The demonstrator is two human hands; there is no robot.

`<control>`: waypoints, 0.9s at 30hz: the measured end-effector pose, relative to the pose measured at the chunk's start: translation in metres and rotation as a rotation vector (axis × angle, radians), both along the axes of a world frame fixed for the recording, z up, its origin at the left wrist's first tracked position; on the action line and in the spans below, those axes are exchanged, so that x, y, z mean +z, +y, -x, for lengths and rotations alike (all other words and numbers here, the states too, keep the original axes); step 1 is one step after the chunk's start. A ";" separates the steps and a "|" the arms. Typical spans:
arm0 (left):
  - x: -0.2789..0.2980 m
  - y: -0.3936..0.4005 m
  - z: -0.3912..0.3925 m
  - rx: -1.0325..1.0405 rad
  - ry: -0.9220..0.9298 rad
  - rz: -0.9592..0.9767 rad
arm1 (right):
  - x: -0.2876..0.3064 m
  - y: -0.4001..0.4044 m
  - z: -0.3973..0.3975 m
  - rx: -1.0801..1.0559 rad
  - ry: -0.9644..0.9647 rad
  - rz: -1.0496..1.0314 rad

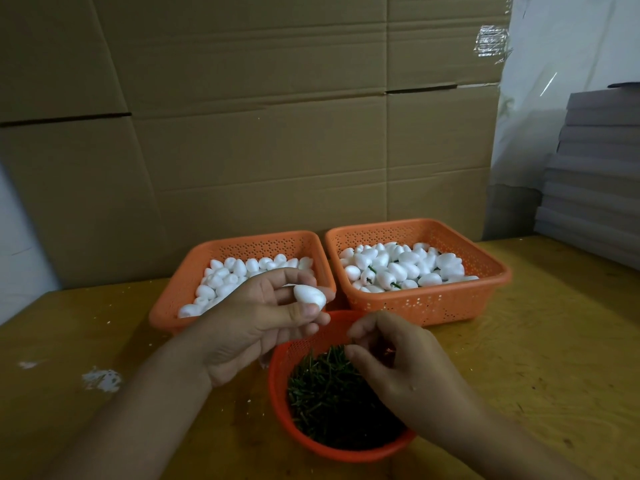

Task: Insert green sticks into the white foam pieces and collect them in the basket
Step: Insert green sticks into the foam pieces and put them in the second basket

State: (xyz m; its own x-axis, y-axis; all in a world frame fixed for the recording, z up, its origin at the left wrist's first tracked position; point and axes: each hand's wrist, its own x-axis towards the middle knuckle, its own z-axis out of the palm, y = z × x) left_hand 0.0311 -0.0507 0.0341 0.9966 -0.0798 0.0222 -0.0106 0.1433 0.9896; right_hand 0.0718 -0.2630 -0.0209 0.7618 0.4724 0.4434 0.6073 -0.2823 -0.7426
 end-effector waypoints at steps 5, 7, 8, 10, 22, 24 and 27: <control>-0.002 -0.004 0.000 0.120 -0.099 -0.237 | 0.001 -0.001 -0.002 -0.040 0.014 -0.031; -0.005 -0.006 -0.001 0.229 -0.152 -0.451 | 0.001 -0.001 -0.001 -0.038 -0.037 -0.018; -0.006 -0.007 -0.001 0.262 -0.179 -0.516 | 0.001 -0.001 0.000 -0.026 -0.058 -0.006; -0.007 -0.009 -0.001 0.283 -0.237 -0.586 | 0.001 -0.002 0.002 0.012 -0.085 0.032; -0.004 -0.007 -0.003 0.038 0.066 0.044 | -0.006 -0.001 -0.002 -0.027 0.020 -0.038; -0.005 -0.006 -0.004 0.017 0.085 0.064 | -0.006 -0.001 -0.004 -0.015 0.094 -0.089; -0.006 -0.007 -0.005 0.002 0.093 0.071 | -0.004 -0.001 -0.007 -0.036 0.143 -0.154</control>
